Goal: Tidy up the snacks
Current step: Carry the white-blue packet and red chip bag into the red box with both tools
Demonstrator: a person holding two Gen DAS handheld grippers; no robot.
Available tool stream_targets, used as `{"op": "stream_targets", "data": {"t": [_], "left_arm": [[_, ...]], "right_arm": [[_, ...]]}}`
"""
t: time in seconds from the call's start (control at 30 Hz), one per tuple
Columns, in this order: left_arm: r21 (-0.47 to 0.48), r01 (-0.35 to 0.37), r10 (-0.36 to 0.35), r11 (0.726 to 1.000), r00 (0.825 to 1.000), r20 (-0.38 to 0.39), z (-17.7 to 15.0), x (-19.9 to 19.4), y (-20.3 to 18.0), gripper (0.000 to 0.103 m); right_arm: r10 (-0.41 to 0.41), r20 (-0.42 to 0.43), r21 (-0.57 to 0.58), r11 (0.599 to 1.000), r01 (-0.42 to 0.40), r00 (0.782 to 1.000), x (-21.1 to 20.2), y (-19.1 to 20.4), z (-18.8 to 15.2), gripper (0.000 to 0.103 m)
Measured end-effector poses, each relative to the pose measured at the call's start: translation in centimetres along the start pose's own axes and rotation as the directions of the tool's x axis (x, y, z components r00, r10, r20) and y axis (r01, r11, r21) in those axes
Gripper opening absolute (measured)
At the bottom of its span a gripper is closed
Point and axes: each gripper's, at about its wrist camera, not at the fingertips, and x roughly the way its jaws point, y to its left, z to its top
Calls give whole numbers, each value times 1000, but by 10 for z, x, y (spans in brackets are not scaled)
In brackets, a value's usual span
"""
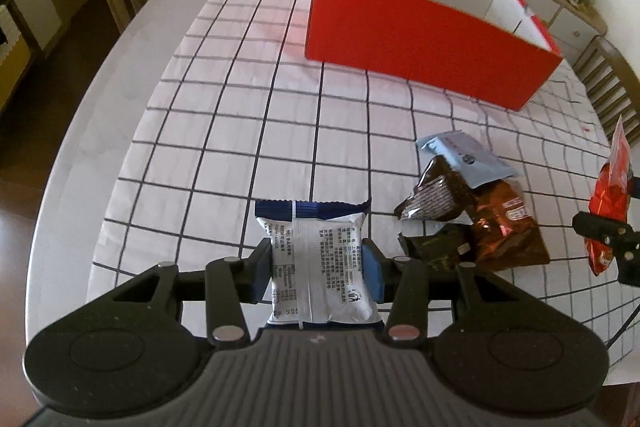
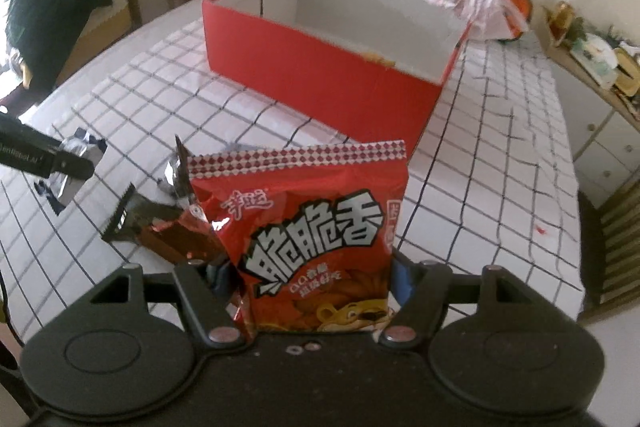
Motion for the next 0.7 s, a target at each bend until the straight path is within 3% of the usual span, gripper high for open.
{"op": "stream_targets", "data": {"t": [0.33,0.7], "left_arm": [[46,19,-24,999,994,106,26,-39,-10,45],[104,32,-57,994,966,252,95,-72,-45,45]], "right_arm": [[-39,53,114,993,33,998,-33,1,26,70],[-69,157,181,983,40,985,-46,-20,79,71]]}}
